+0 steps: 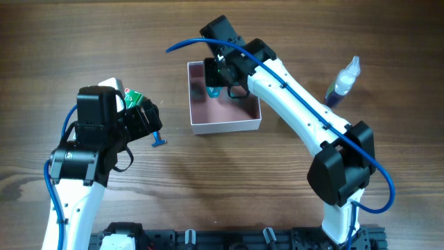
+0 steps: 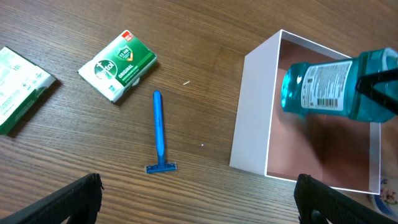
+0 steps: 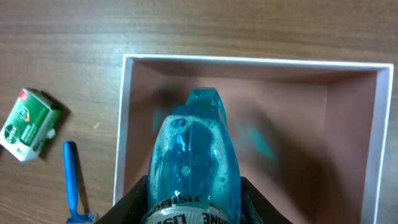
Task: Pack container
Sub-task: 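Carry the mouthwash bottle into the box and release it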
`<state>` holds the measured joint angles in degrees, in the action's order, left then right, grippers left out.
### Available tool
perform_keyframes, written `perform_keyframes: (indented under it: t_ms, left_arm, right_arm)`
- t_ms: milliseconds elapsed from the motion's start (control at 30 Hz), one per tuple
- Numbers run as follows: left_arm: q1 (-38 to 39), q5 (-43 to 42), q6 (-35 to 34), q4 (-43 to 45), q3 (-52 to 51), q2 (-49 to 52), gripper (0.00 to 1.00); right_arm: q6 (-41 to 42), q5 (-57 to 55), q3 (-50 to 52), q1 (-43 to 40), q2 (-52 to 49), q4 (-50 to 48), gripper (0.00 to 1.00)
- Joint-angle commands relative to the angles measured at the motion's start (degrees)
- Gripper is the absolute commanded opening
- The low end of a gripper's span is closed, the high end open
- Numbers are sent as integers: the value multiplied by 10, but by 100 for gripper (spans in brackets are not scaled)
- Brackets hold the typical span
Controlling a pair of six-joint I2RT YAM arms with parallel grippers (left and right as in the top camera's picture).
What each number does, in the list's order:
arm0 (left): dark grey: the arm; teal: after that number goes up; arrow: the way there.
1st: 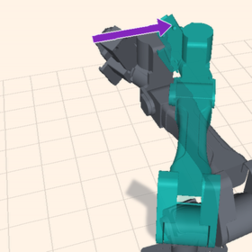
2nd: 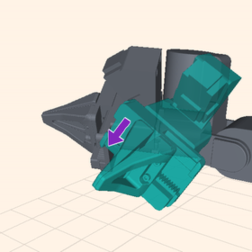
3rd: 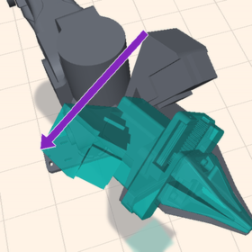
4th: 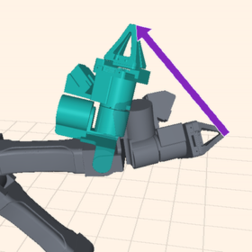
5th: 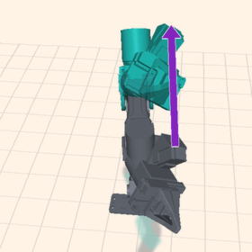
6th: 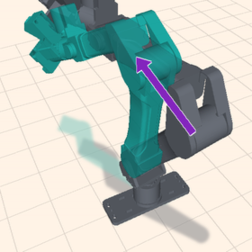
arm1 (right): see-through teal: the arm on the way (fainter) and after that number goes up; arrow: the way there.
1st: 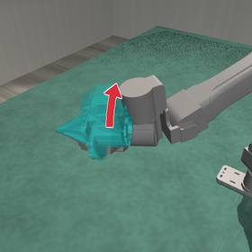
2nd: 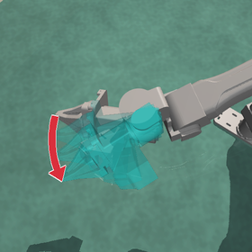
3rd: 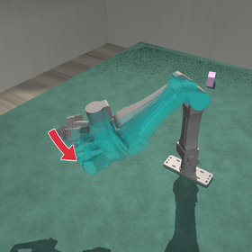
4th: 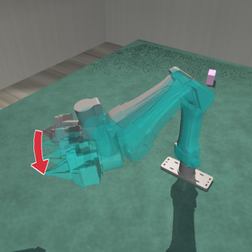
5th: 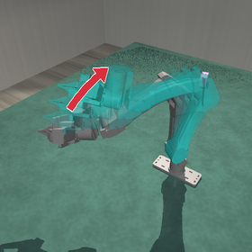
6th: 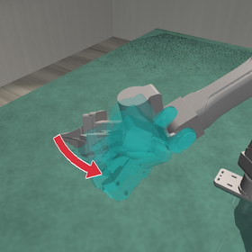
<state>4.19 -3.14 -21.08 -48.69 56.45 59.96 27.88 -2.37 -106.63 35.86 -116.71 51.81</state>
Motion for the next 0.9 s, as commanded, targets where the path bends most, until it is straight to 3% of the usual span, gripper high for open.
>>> perform_keyframes:
  t_ms: [0, 300, 367, 400, 500, 667, 867]
  left_arm:
    - [4, -9, 11, 0, 10, -2, 100]
    - [4, -9, 11, 0, 10, -2, 100]
    - [4, -9, 11, 0, 10, -2, 100]
    - [4, -9, 11, 0, 10, -2, 100]
    - [4, -9, 11, 0, 10, -2, 100]
    - [4, -9, 12, 0, 10, -2, 100]
    - [4, -9, 11, 0, 10, -2, 100]
  right_arm:
    - [7, -16, -9, -2, -2, -19, 4]
    - [7, -22, -9, -3, -31, -20, 5]
    - [7, -27, -9, -3, -32, -22, 17]
    - [7, -28, -9, -3, -32, -25, 27]
    - [6, -28, -9, -3, -32, -30, 31]
    - [2, -28, -9, -3, -32, -29, 68]
    - [-6, -26, -9, -3, -32, -29, 72]
